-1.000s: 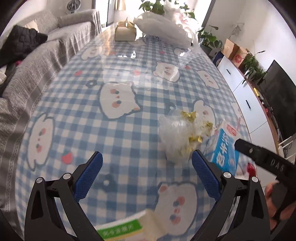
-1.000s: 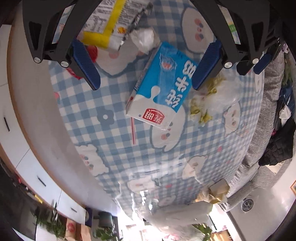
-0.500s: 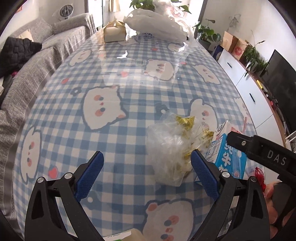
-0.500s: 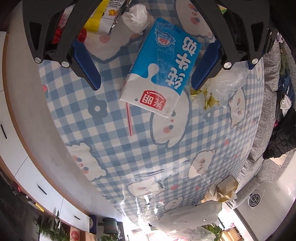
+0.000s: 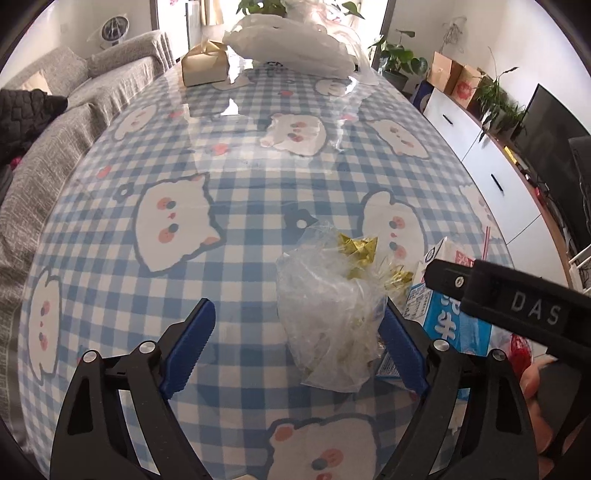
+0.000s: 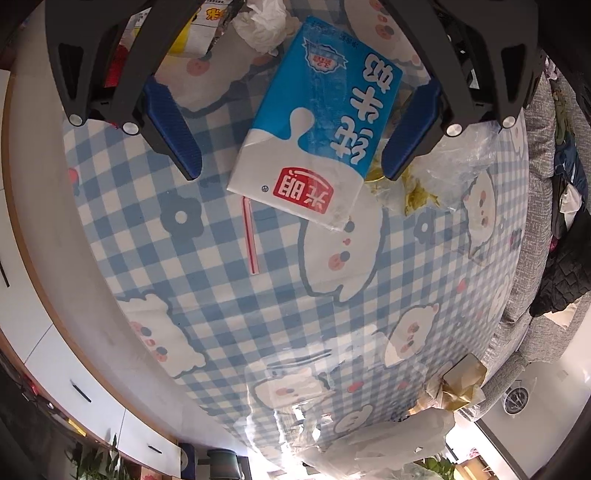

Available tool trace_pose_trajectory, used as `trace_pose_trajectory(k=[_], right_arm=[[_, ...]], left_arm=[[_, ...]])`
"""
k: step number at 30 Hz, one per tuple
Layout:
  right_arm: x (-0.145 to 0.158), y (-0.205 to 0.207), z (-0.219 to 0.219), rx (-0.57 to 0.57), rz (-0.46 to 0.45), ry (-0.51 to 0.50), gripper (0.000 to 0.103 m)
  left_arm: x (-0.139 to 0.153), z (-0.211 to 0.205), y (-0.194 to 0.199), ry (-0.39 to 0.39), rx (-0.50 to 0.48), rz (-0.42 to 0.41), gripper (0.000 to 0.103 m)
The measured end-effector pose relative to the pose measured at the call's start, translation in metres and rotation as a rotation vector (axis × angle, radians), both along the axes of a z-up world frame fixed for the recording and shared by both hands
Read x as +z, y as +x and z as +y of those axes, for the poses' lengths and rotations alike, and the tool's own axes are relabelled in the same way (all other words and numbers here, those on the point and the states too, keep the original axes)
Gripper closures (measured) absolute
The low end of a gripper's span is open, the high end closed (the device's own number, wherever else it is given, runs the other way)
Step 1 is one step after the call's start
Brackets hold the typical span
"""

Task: Collect trash
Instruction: 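Close the left tool on the clear wrapper bag while the right tool grips the milk carton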

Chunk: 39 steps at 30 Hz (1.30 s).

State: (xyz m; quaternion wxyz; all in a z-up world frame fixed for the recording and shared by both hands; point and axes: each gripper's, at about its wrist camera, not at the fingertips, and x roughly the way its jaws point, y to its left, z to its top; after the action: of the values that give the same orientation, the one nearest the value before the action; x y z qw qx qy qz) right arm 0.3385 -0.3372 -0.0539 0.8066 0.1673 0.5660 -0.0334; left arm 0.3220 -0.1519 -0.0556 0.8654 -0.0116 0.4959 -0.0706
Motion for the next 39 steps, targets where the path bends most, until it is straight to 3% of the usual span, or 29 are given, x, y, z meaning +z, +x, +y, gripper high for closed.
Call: trace_pose_trajectory(k=[4,9,19,23,39], right_arm=[[-0.006,0.002,0.000,-0.007,0.023,0.010,0.013],[-0.009,0.004,-0.001,-0.015,0.031,0.019,0.014],[-0.011,0.008,0.002,-0.011,0.043,0.028,0.023],[-0.011,0.008,0.003,-0.011,0.041,0.028,0.024],[0.008,0.010,0.000,-0.020,-0.050,0.092,0.029]], left_arm=[[-0.001,-0.004,0.003,-0.003,-0.017,-0.001,0.030],[-0.002,-0.007,0.005,-0.036,-0.046,0.023,0.056],[-0.007,0.000,0.011,-0.098,-0.035,0.079,0.068],[-0.005,-0.002,0.008,-0.073,-0.053,0.068,0.073],[0.021,0.029,0.002,-0.079,-0.018,0.009,0.075]])
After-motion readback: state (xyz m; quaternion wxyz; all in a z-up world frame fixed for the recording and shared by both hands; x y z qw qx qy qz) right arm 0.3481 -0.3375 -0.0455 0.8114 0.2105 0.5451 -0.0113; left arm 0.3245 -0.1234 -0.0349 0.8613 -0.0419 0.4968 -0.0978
